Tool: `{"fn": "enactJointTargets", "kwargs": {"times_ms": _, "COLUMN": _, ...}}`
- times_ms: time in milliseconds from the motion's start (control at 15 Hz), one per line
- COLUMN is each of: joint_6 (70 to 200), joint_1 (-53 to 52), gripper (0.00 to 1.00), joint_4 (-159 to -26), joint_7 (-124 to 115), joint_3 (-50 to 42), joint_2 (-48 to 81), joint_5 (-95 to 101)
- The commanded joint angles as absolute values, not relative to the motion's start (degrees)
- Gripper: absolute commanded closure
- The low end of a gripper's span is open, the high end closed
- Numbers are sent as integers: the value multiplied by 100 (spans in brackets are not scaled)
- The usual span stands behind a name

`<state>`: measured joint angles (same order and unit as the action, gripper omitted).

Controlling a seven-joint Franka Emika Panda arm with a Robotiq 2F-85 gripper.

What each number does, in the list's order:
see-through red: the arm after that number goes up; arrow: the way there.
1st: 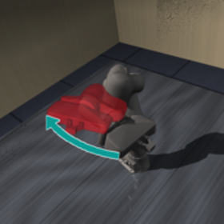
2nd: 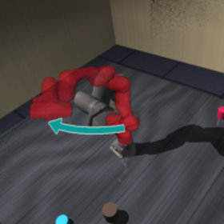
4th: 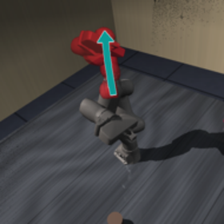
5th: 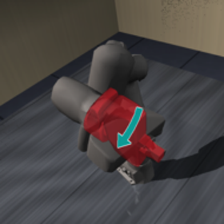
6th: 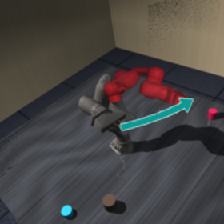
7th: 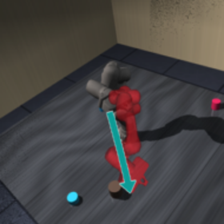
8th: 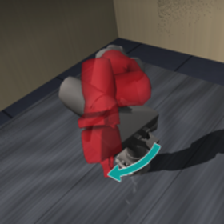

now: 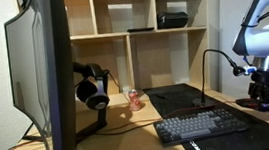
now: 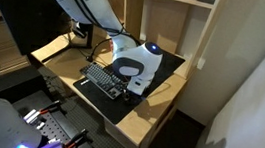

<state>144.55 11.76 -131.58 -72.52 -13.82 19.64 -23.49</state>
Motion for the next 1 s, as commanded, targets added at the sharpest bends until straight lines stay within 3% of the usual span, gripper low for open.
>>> {"fn": "enactJointTargets", "kwargs": {"times_ms": 0, "joint_6": 14334, "joint_1": 962, "gripper": 50, "joint_4": -13454, "joint_7": -7476, "joint_3": -1388, "joint_2": 1797, "joint_5": -2127}}
{"fn": "enactJointTargets", "kwargs": {"times_ms": 933, "joint_6": 14678, "joint_1": 598, "gripper": 50, "joint_4": -13510, "joint_7": -9405, "joint_3": -1910, "joint_2": 2161, "joint_5": -977}}
